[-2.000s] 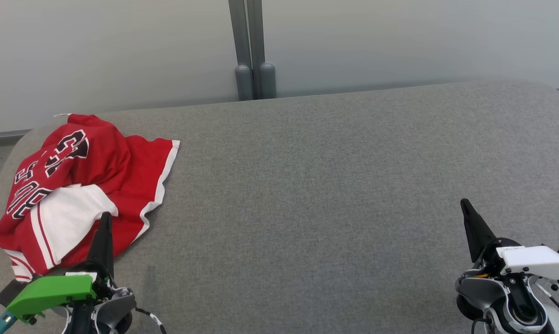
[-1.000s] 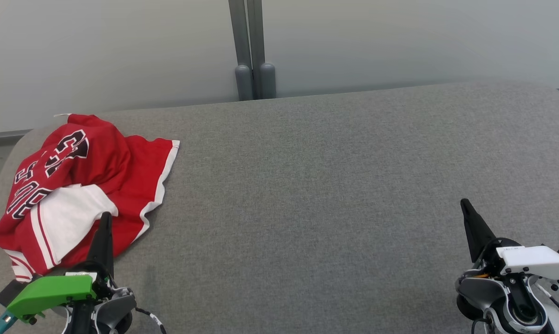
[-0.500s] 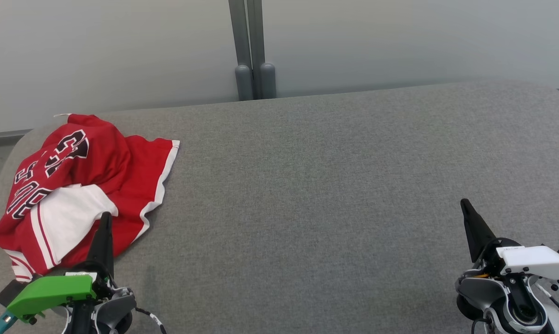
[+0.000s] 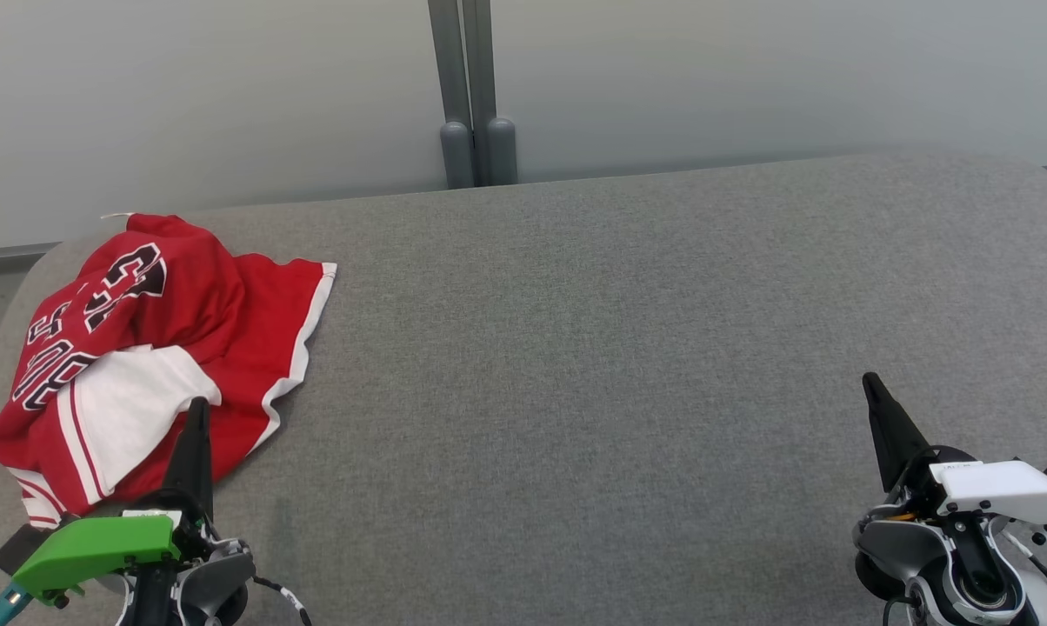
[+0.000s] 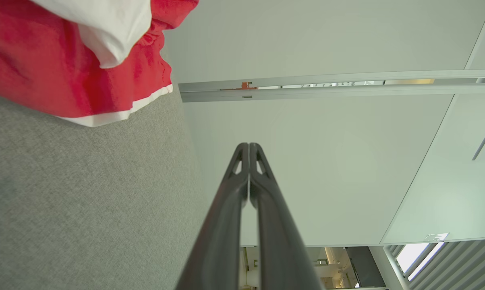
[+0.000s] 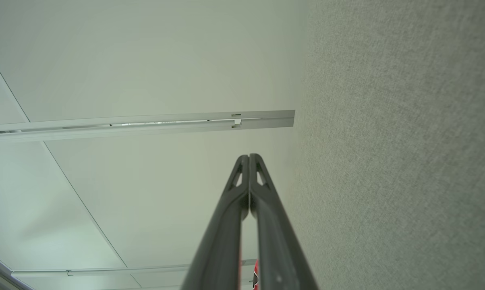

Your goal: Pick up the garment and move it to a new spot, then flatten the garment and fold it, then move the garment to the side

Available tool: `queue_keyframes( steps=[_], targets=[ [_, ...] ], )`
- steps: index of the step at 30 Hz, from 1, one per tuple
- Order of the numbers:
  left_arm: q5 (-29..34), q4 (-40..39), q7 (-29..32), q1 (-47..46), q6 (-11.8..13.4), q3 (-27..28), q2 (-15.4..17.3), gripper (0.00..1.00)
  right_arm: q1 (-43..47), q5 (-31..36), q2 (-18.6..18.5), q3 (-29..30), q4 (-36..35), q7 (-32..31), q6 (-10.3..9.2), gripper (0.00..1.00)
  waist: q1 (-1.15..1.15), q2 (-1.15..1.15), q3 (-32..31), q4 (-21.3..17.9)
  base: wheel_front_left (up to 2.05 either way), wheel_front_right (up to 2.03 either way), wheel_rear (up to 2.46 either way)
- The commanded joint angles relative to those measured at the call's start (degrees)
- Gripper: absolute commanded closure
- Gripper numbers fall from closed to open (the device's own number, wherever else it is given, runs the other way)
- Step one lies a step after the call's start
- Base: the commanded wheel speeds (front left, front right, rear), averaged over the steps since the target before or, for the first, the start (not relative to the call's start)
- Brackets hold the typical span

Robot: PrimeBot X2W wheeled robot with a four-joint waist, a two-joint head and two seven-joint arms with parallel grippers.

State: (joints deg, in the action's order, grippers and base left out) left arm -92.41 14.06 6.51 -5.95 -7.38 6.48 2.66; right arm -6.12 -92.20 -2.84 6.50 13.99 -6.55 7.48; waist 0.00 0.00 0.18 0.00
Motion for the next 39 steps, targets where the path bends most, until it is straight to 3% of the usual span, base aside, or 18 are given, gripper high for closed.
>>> queue_keyframes(
  steps=[1,10,11,25,39],
  targets=[
    [0.01,-0.09,0.19,-0.71,-0.27,0.16,0.46,1.00,-0.32,-0.43,-0.07,0.04,0.09,-0.11,0.03,1.00,0.00,0.00,0.00,0.00,0.00,0.00,0.00],
    [0.01,-0.09,0.18,-0.71,-0.28,0.16,0.46,1.00,-0.32,-0.43,-0.07,0.04,0.09,-0.11,0.03,1.00,0.00,0.00,0.00,0.00,0.00,0.00,0.00],
    [0.01,-0.01,-0.02,0.01,-0.01,-0.01,0.00,0.00,0.01,0.00,0.00,-0.01,-0.01,0.02,0.00,0.00,0.00,0.00,0.00,0.00,0.00,0.00,0.00],
    [3.30,0.75,-3.00,2.36,0.09,-2.04,-0.35,0.00,2.61,3.95,0.06,-1.62,-0.38,2.99,-0.02,0.00,0.00,0.00,0.06,0.21,0.00,0.00,0.00],
    [17.97,-1.00,-6.57,3.55,0.79,-3.24,-0.21,0.00,3.69,24.31,-1.23,-2.56,-5.22,6.57,-0.01,0.00,0.00,0.00,-0.13,0.51,0.00,0.00,0.00]
  ],
)
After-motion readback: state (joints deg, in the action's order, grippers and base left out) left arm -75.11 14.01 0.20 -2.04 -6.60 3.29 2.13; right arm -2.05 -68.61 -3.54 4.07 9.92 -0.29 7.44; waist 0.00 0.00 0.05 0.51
